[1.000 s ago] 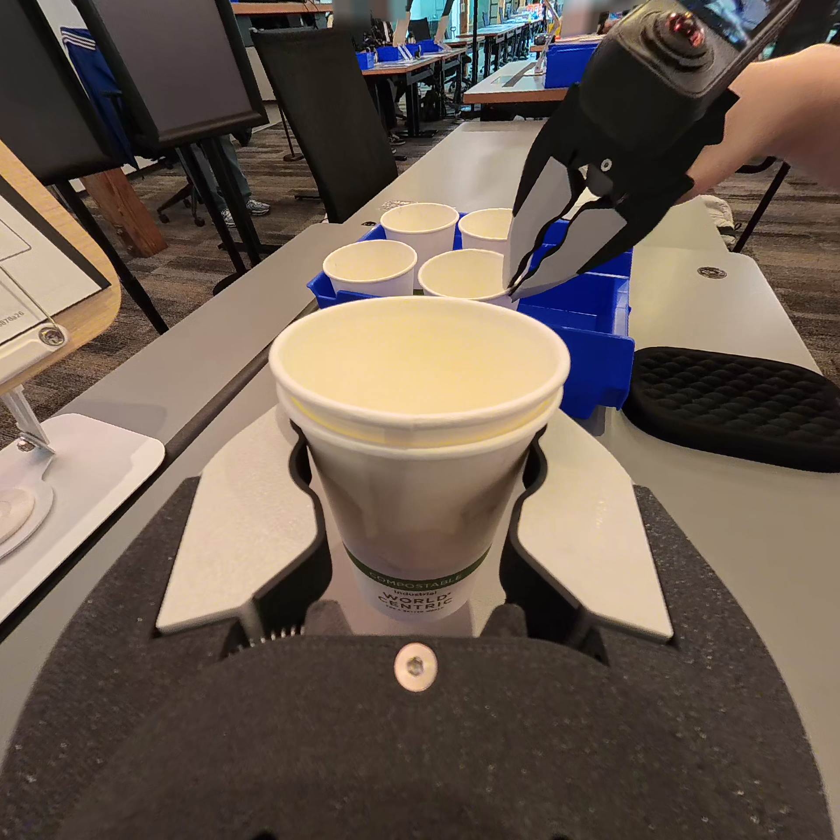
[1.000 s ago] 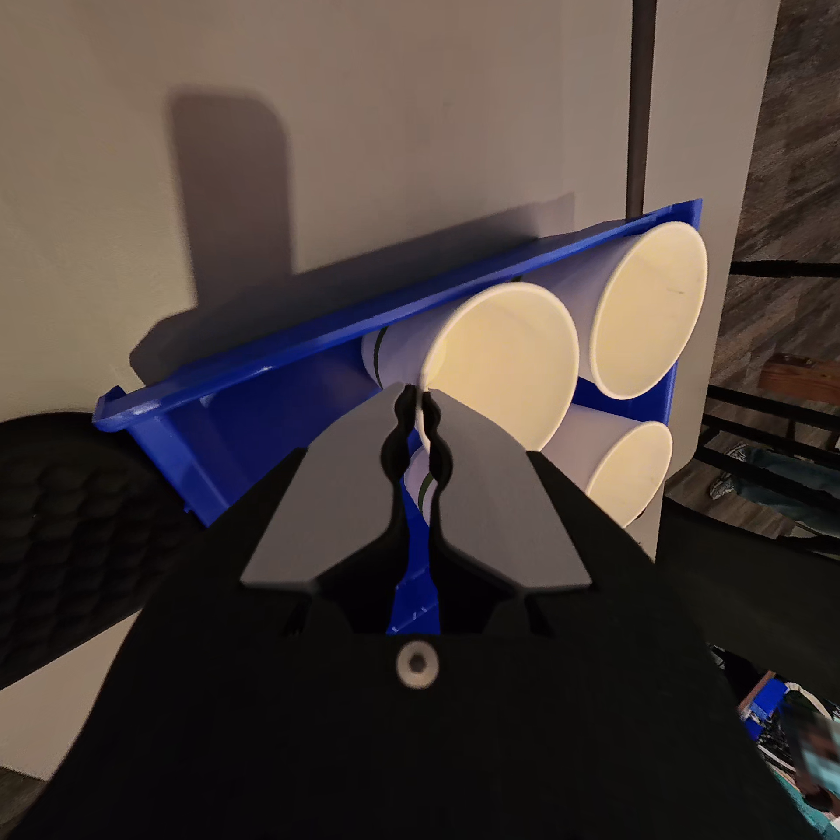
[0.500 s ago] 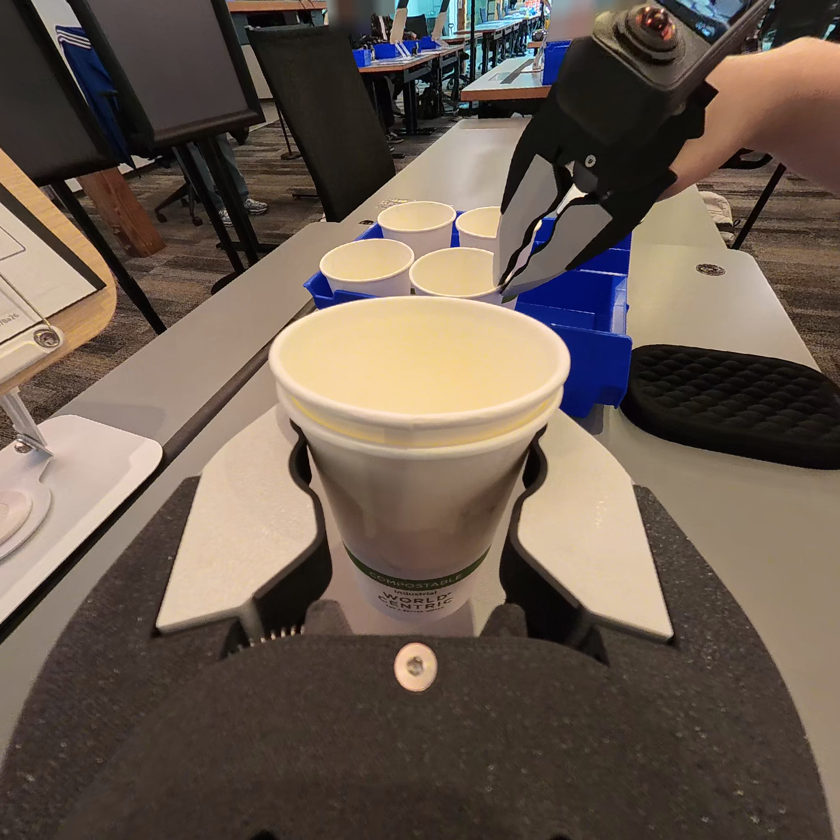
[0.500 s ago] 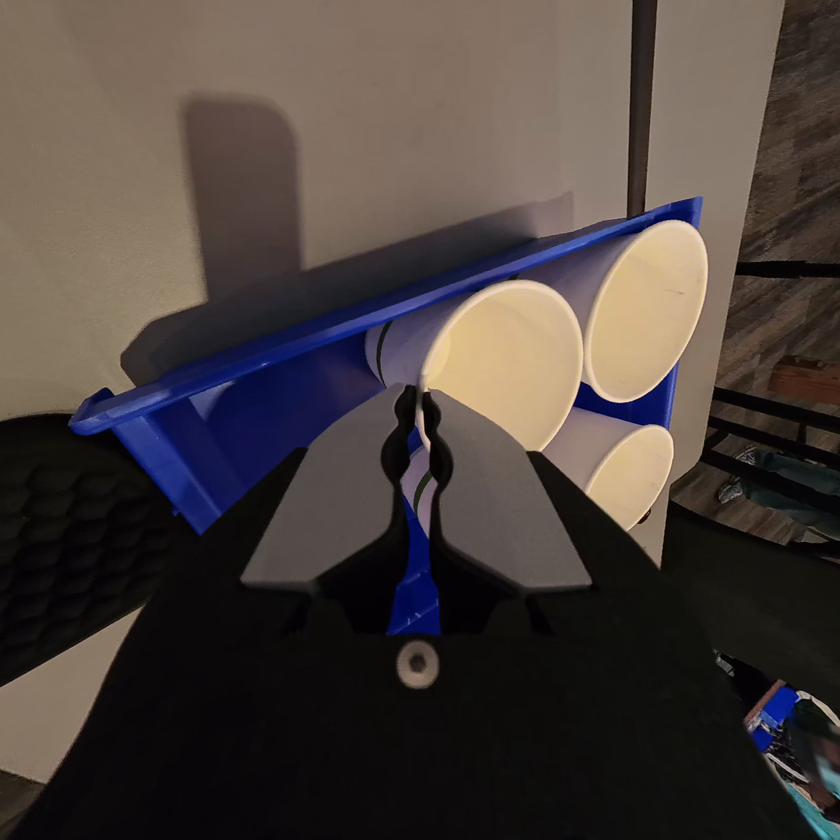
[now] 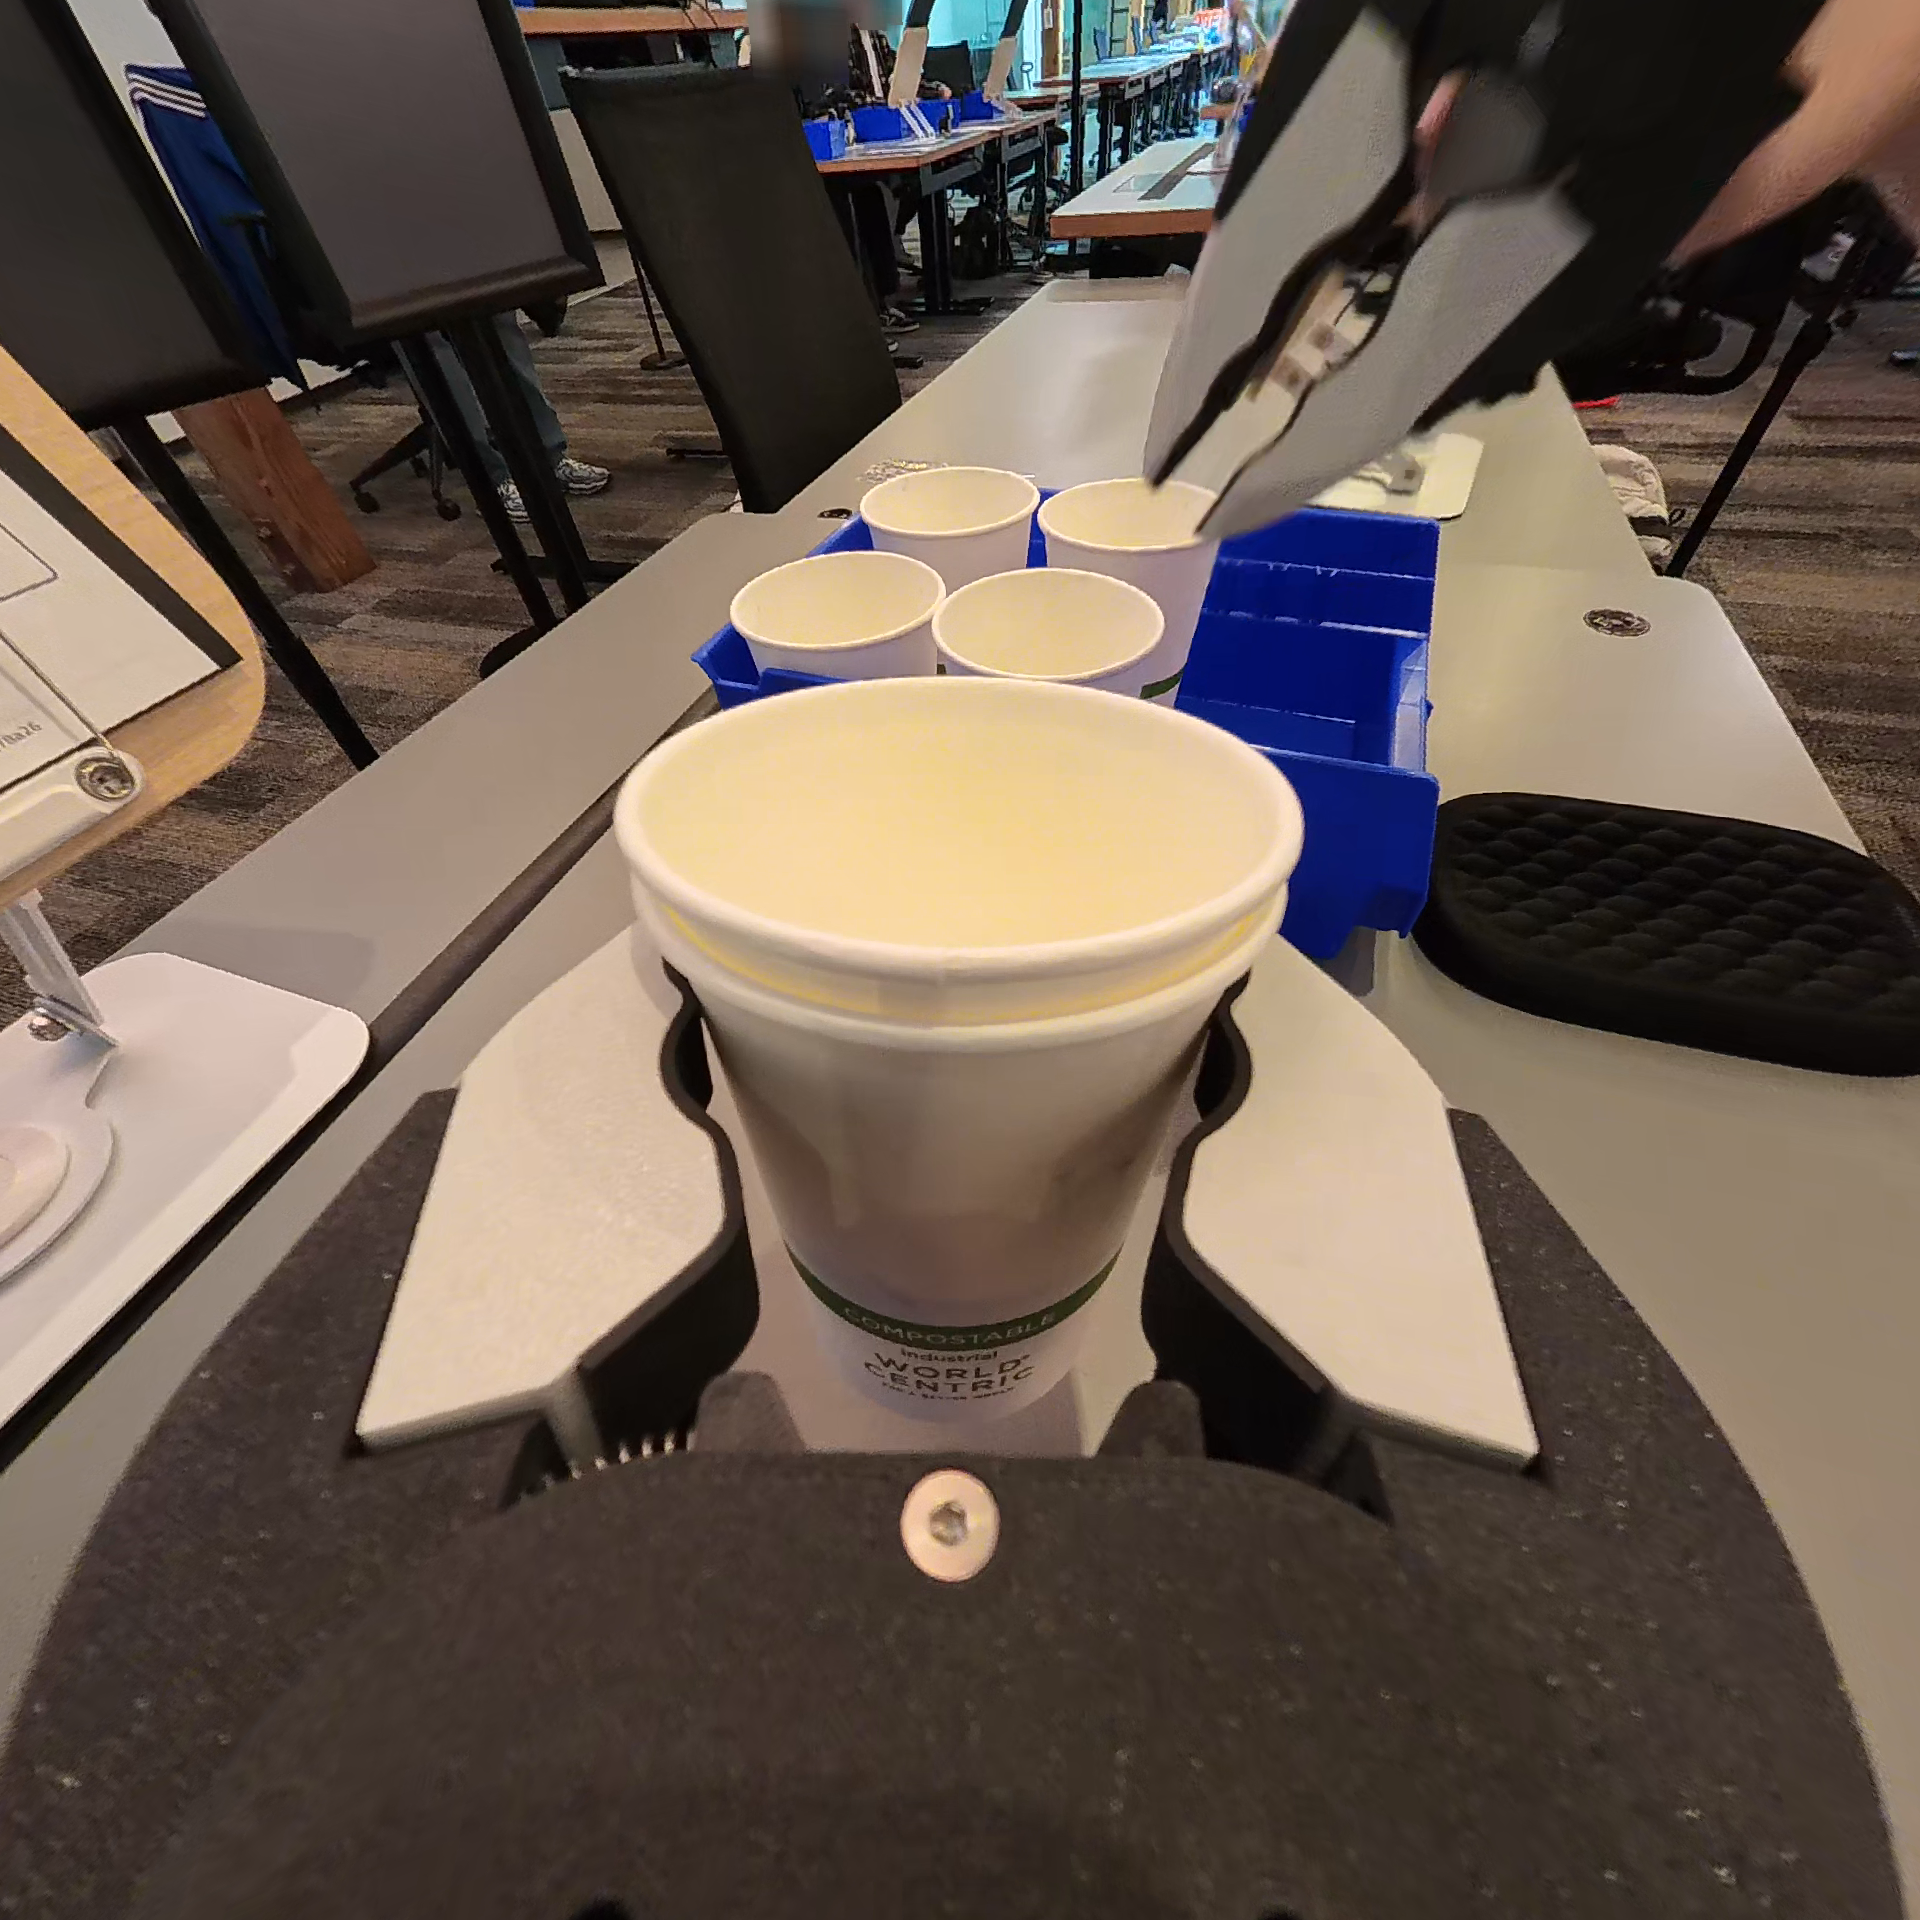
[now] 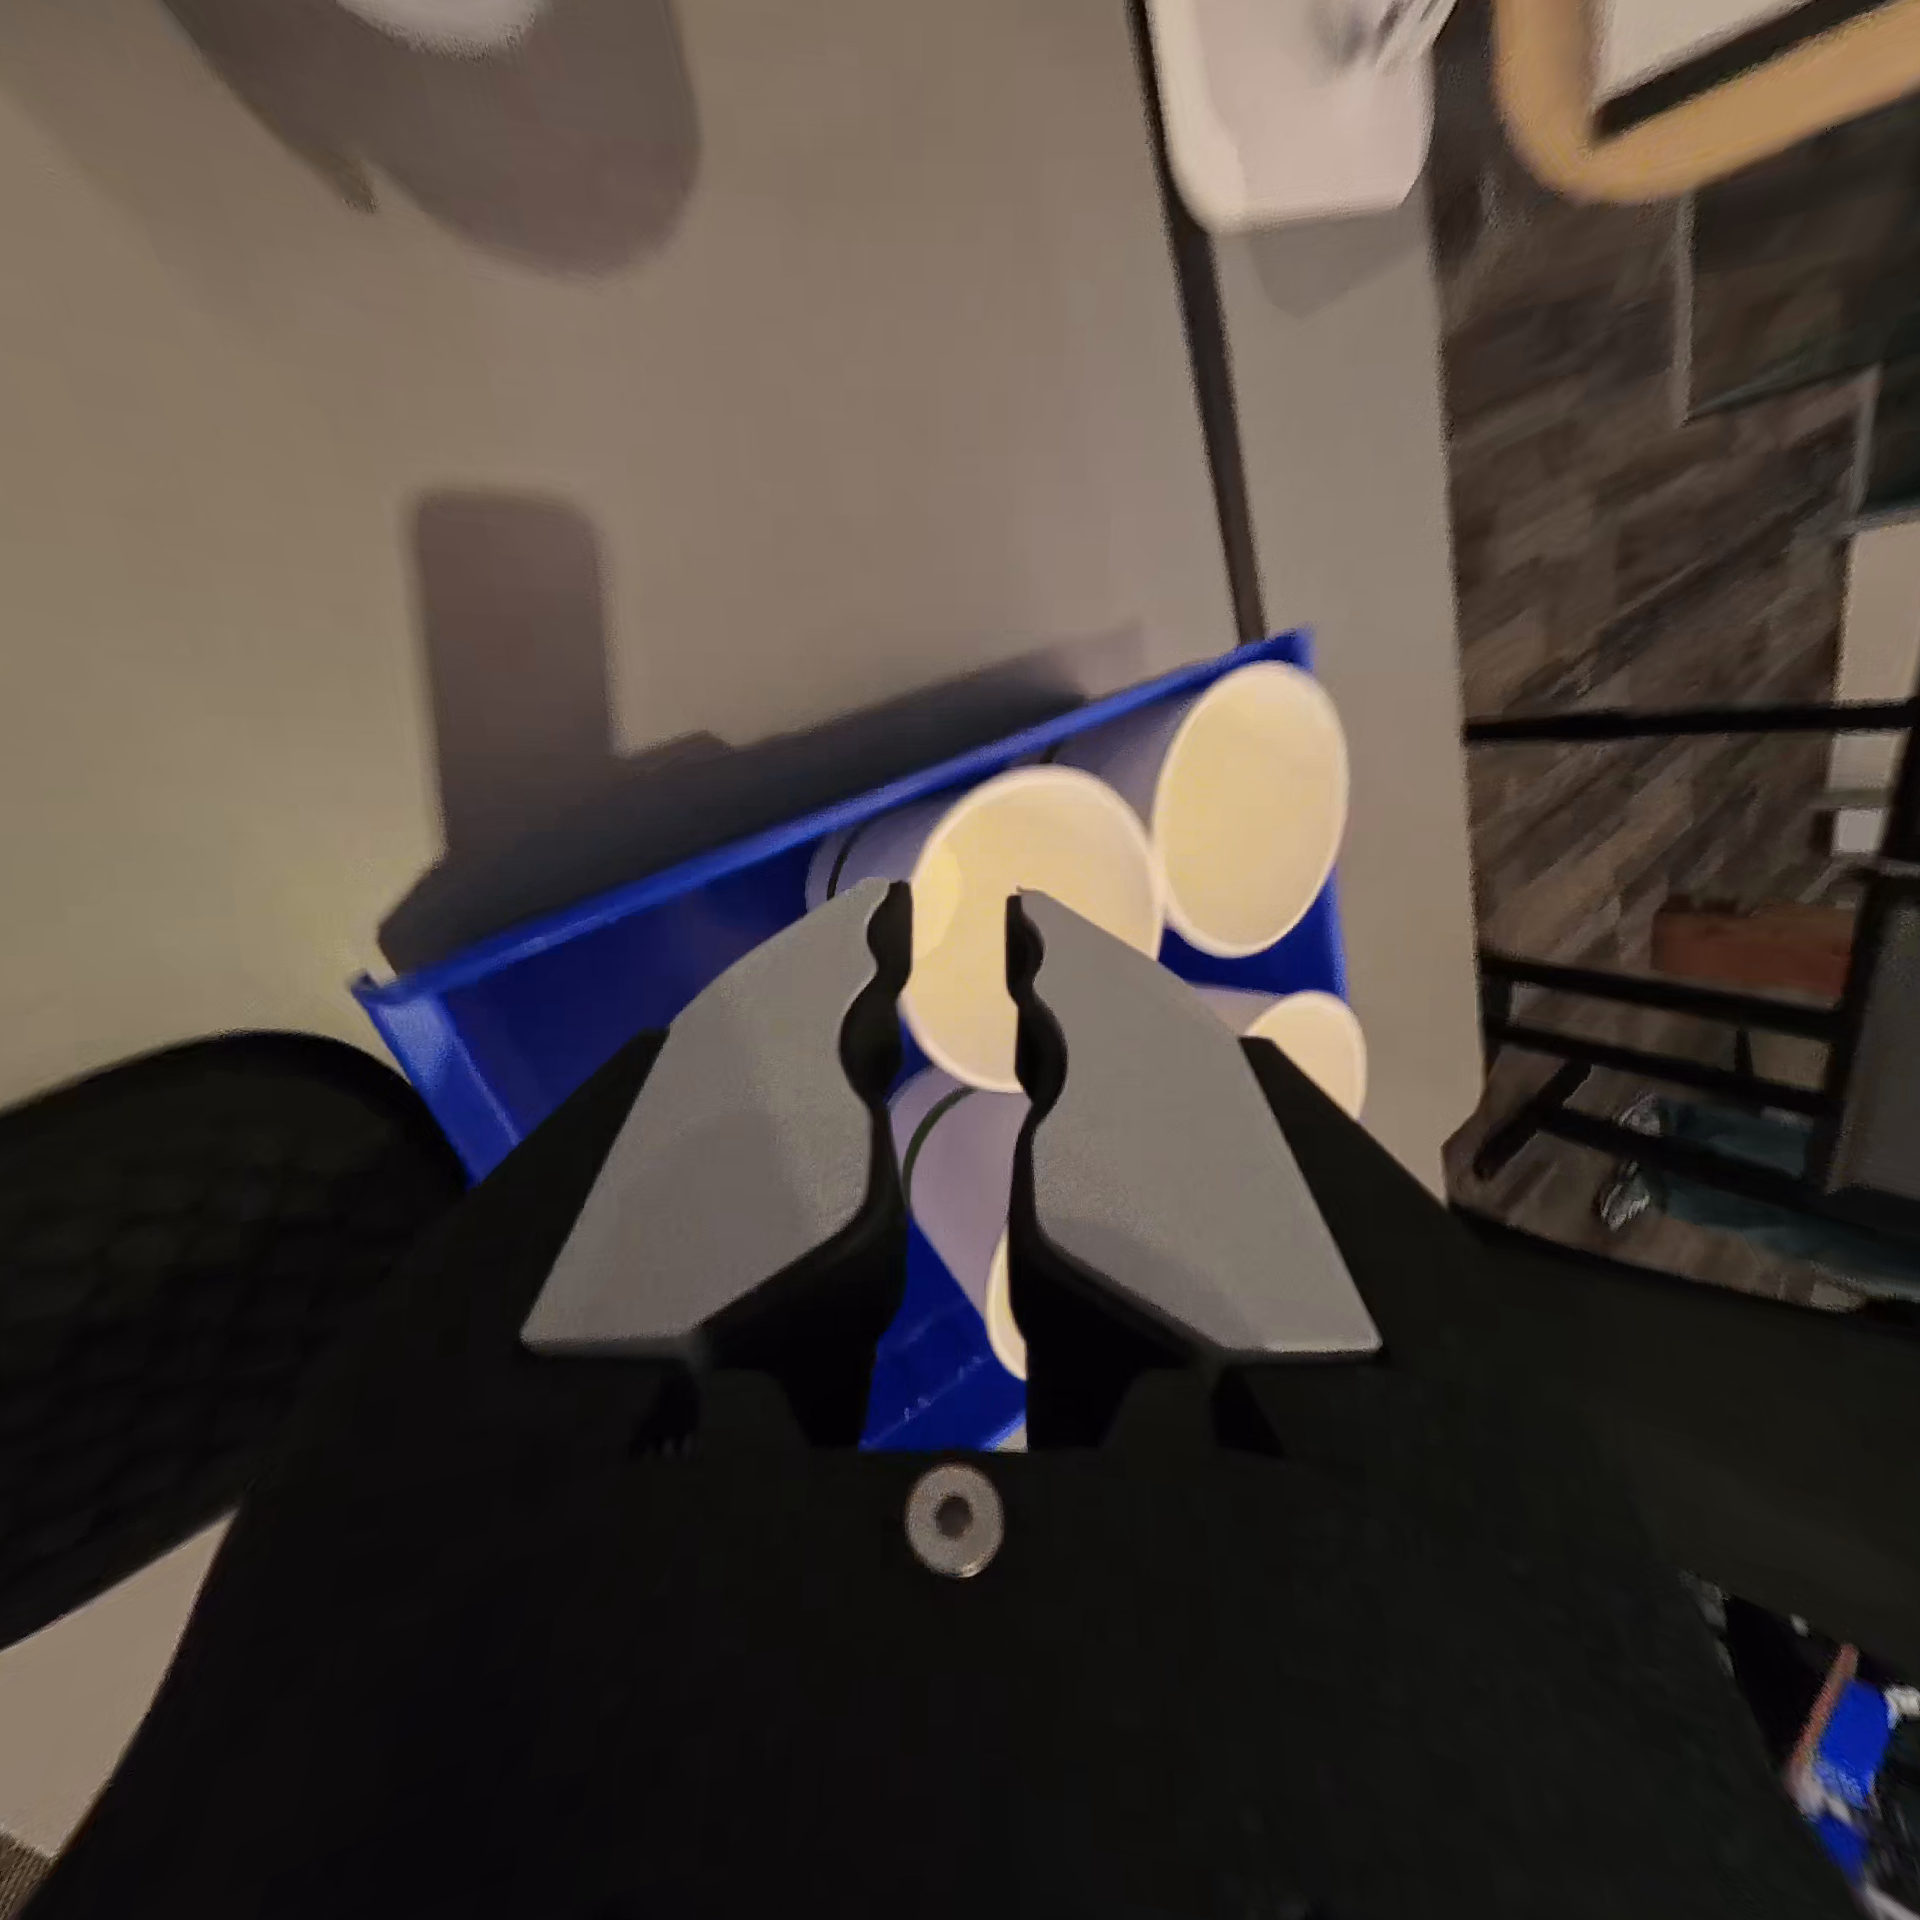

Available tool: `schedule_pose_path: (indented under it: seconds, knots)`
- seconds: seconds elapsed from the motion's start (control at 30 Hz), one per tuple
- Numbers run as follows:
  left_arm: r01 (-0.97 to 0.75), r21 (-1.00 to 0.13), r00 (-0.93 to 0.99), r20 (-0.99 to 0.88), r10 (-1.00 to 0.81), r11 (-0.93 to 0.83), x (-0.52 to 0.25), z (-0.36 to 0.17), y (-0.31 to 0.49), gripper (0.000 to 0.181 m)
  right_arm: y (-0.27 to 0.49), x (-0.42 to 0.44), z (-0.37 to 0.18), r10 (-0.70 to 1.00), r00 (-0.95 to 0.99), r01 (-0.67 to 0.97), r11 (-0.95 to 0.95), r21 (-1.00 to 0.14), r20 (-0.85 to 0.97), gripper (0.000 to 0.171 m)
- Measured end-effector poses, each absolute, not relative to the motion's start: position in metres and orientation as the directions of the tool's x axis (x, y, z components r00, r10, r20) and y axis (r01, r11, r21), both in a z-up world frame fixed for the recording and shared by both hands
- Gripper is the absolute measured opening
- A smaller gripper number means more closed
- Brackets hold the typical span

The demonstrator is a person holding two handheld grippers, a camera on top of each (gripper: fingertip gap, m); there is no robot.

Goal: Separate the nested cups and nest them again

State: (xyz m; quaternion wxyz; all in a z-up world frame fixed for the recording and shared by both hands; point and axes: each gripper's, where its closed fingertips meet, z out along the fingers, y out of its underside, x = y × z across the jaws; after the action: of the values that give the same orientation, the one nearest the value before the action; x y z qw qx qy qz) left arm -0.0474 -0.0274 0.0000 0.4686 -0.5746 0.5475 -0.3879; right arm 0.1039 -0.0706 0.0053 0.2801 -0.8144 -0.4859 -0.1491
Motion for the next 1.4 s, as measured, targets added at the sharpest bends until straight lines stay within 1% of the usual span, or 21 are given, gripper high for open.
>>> schedule_pose_path:
  seconds: [0.07,0.13,0.2,0.33,0.47,0.7,0.97,1.13,1.3,1.4]
  knots:
    - [-0.27,-0.962,0.096,-0.07,-0.993,0.042,-0.046,-0.001,-0.029,0.093,-0.072,0.074,0.035,0.711,0.476,0.87,-0.297,-0.393,0.517,0.015]
    - [-0.276,-0.96,0.092,-0.076,-0.993,0.048,-0.045,-0.003,-0.031,0.093,-0.079,0.036,0.056,0.749,0.451,0.857,-0.212,-0.469,0.486,0.016]
    - [-0.28,-0.959,0.087,-0.081,-0.993,0.053,-0.044,-0.004,-0.032,0.093,-0.086,0.0,0.067,0.794,0.391,0.856,-0.128,-0.5,0.466,0.015]
    - [-0.278,-0.959,0.081,-0.086,-0.993,0.06,-0.043,-0.002,-0.035,0.093,-0.099,-0.051,0.063,0.869,0.266,0.87,-0.03,-0.491,0.418,0.015]
    - [-0.274,-0.96,0.075,-0.088,-0.993,0.064,-0.044,0.0,-0.037,0.093,-0.092,-0.065,0.047,0.882,0.206,0.906,-0.009,-0.423,0.423,0.011]
    - [-0.267,-0.961,0.063,-0.094,-0.994,0.074,-0.043,0.002,-0.04,0.093,-0.081,-0.066,0.029,0.889,0.192,0.927,-0.026,-0.375,0.415,0.009]
    - [-0.275,-0.957,0.049,-0.11,-0.993,0.093,-0.042,0.001,-0.044,0.093,-0.084,-0.065,0.023,0.906,0.191,0.924,-0.037,-0.38,0.377,0.003]
    - [-0.264,-0.961,0.04,-0.101,-0.994,0.087,-0.041,0.003,-0.046,0.093,-0.086,-0.065,0.025,0.912,0.204,0.916,-0.049,-0.399,0.355,0.003]
    - [-0.242,-0.968,0.034,-0.074,-0.997,0.064,-0.042,0.007,-0.047,0.093,-0.086,-0.066,0.032,0.91,0.203,0.918,-0.048,-0.394,0.361,0.003]
    - [-0.27,-0.959,0.048,-0.105,-0.993,0.088,-0.043,0.003,-0.044,0.092,-0.086,-0.066,0.04,0.906,0.204,0.919,-0.046,-0.392,0.371,0.003]
